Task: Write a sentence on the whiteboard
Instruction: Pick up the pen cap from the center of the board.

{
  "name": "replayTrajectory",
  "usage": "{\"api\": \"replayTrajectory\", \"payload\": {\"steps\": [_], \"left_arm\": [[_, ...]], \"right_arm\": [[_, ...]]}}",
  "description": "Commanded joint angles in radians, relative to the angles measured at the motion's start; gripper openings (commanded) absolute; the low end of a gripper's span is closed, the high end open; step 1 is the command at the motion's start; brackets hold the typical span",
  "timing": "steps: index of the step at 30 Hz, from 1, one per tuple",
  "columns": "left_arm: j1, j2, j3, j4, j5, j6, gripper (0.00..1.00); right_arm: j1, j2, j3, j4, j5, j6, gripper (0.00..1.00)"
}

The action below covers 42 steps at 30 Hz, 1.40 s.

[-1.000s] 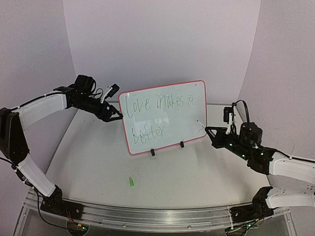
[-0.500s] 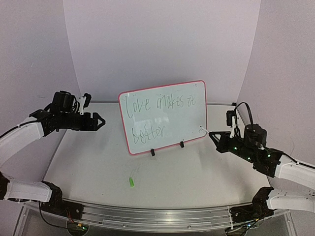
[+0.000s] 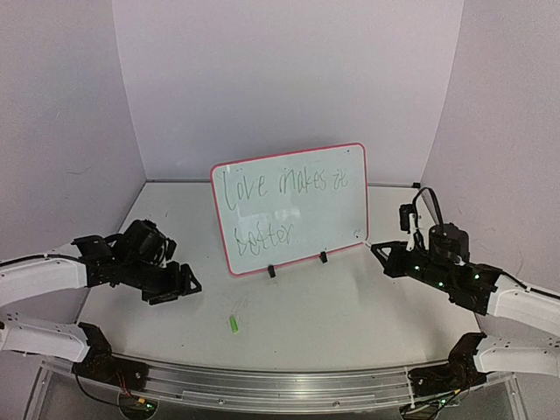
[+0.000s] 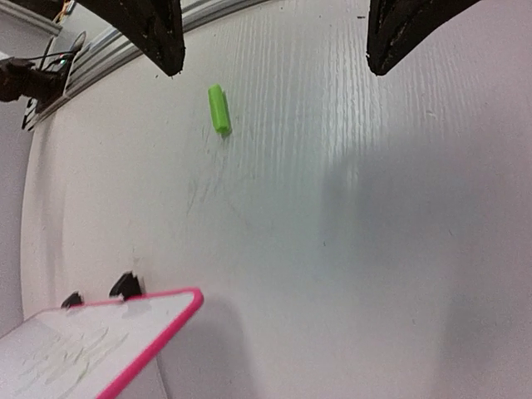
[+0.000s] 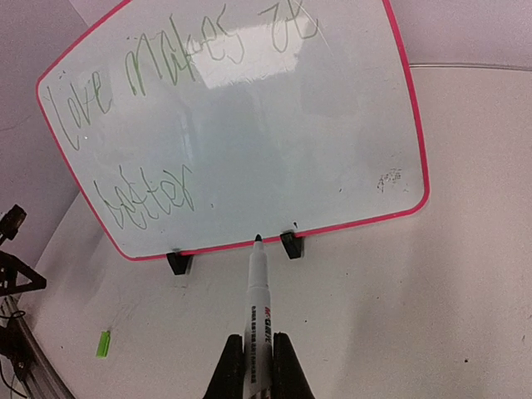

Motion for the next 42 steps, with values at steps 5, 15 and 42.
{"api": "replayTrajectory", "payload": {"steps": [5, 15, 42], "left_arm": [[-0.250, 0.220, 0.043, 0.096, -0.057, -0.201, 0.74], [-0.293, 0.455, 0.158, 0.138, -0.052, -0.153, 0.58], [-0.302, 0.692, 0.322, 0.272, 0.081, 0.066, 0.50]], "right_arm": [[0.017, 0.029, 0.010, -0.010, 0.022, 0.047, 0.00], [0.021, 0.002, -0.022, -0.010, 0.016, 0.058, 0.00], [0.021, 0.028, -0.036, -0.007, 0.018, 0.079, 0.00]]}}
